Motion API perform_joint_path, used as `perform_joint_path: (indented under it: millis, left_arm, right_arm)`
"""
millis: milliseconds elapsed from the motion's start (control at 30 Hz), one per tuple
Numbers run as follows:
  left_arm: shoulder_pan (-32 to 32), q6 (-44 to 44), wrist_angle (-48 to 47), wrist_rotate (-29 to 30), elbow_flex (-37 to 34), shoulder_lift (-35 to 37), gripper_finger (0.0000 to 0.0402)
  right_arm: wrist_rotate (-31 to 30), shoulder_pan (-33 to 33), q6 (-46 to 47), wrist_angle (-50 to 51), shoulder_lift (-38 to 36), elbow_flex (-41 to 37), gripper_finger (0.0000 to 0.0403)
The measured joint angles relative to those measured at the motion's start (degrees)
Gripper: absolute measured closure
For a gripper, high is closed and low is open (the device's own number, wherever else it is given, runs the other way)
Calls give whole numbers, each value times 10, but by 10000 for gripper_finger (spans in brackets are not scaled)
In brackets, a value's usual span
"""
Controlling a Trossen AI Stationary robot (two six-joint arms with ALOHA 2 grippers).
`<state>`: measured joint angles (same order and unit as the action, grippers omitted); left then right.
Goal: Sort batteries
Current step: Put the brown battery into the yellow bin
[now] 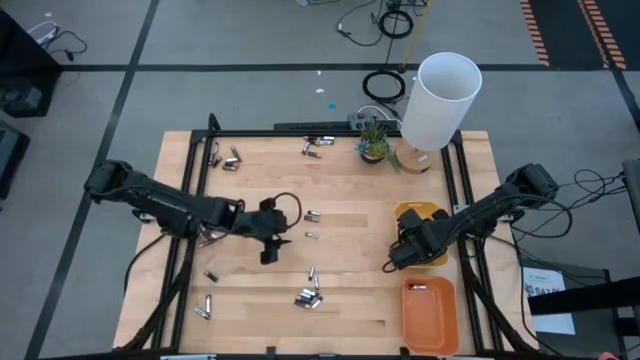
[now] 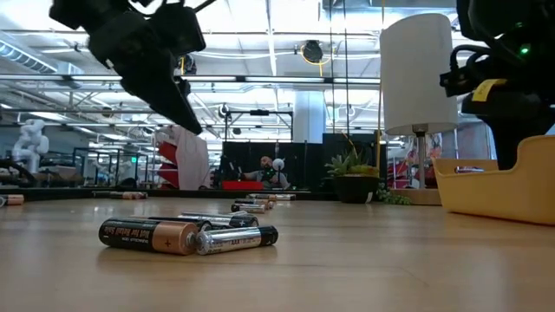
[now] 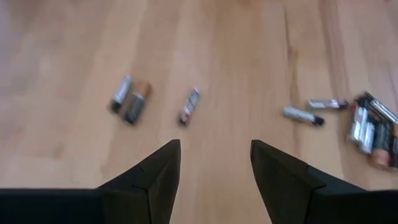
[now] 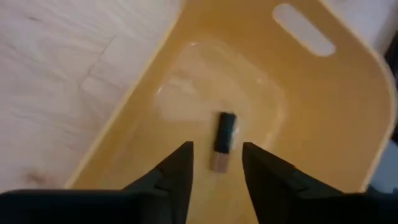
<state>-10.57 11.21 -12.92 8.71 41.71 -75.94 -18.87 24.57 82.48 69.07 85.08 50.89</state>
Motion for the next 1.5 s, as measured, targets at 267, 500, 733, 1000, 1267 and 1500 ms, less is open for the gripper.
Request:
perform_joint_path:
  millis: [267, 500, 733, 1000, 1267, 1500]
  left_arm:
    - [95, -137, 117, -16, 0, -39, 197]
    - [180, -160, 156, -120, 0, -139, 197]
    - [188, -179, 199, -137, 0, -195, 197]
    - [188, -177, 231, -158, 0, -239, 245]
    - [188, -177, 242, -159, 2, -265, 308]
    - [188, -175, 242, -159, 2, -272, 346]
  right_arm:
    - [-59, -2, -28, 14, -17, 2, 248]
    - [-220, 10, -79, 7, -48, 56, 257]
    - [-311, 22, -173, -56, -49, 75, 257]
    - [-323, 22, -182, -59, -48, 75, 257]
    - [-323, 22, -182, -61, -48, 75, 257]
    - [-323, 22, -182, -64, -48, 75, 257]
